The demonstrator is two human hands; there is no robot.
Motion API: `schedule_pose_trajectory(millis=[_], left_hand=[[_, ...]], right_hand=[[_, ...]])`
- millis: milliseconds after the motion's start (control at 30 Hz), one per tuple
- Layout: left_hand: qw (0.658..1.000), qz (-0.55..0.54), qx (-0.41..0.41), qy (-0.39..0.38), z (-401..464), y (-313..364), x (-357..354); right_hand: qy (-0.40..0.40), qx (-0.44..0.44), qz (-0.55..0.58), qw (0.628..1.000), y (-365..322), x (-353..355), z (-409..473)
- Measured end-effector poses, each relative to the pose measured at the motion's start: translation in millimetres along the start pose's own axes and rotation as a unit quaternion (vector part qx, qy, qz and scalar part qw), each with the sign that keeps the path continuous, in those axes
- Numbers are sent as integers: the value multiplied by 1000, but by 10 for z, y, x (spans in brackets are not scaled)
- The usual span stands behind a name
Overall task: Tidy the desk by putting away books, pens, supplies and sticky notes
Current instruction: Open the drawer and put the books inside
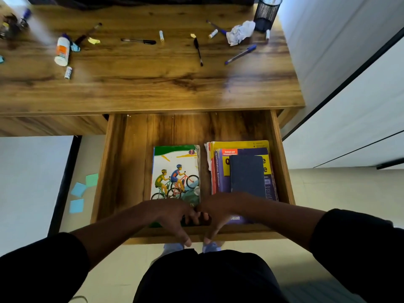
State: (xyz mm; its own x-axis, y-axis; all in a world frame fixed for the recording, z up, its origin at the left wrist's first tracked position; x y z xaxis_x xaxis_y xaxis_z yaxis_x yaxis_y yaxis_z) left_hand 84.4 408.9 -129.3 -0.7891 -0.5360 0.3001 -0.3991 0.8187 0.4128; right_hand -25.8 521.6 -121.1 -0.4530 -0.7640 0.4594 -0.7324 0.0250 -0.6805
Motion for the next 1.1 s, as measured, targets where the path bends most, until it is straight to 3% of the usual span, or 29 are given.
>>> schedule_pose_trajectory(millis=[200, 700, 1100], left_hand=[[999, 15, 3, 31, -20, 10, 17], [999, 3, 12, 51, 17, -58, 264], [984, 71, 37, 159, -123, -28, 728]], right_hand=[[-35, -1, -20, 999, 20, 4, 20], [-9, -11, -27, 1000, 85, 271, -8], [93, -54, -124, 987, 287, 599, -93]])
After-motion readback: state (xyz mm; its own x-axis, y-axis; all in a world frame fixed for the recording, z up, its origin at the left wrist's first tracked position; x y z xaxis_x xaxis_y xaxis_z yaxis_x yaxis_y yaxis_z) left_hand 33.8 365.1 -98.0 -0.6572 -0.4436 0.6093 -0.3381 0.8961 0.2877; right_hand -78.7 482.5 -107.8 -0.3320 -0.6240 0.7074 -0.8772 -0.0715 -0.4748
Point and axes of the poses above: each hand's wrist, its own z-axis towards the middle knuckle, its own x-axis out of the back of the hand, y = z × x, the point moved 3 cm from there along z, towards the middle knuckle, and after that the axes turned 9 degrees about x, right-handed, at the moved point
